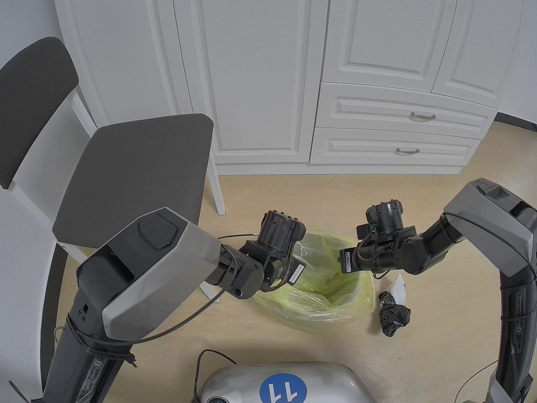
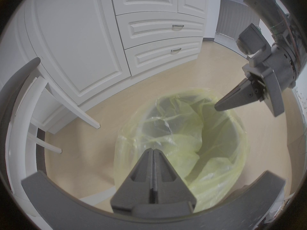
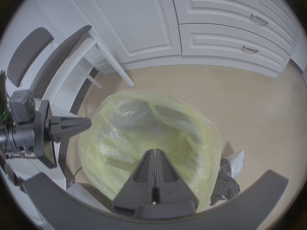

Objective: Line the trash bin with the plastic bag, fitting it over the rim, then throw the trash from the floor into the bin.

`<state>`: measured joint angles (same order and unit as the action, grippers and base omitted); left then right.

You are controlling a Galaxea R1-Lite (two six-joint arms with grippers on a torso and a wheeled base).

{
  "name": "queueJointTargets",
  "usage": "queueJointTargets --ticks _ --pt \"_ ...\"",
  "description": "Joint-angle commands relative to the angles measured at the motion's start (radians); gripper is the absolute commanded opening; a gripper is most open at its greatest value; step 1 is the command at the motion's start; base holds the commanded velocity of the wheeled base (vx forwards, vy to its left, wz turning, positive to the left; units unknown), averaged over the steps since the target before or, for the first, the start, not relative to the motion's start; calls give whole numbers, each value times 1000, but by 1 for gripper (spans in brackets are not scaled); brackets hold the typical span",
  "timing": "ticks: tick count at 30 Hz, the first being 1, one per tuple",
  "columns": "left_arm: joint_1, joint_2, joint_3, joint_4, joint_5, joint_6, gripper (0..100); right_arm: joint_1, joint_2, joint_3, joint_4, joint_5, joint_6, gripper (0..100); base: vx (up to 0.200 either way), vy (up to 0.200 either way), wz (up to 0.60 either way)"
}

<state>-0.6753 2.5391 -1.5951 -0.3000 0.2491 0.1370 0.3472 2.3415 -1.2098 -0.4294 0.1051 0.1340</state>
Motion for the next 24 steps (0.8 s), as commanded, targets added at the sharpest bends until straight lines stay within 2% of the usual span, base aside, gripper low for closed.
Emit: queueJointTargets --ticks 1,8,14,21,24 --pt "0 105 -131 7 1 -5 0 -14 58 -43 -19 -19 33 0 0 0 0" --pt "19 184 -284 15 1 -11 0 -62 78 -96 -19 -22 41 0 0 0 0" --pt "45 253 -405 84 1 -30 0 -97 121 -146 -22 -21 61 0 0 0 0" --pt "79 268 -405 64 -8 -31 0 -106 159 -195 -22 -25 91 0 0 0 0" --pt "109 270 -405 -14 -10 -36 0 -116 190 -235 -25 -58 110 0 0 0 0"
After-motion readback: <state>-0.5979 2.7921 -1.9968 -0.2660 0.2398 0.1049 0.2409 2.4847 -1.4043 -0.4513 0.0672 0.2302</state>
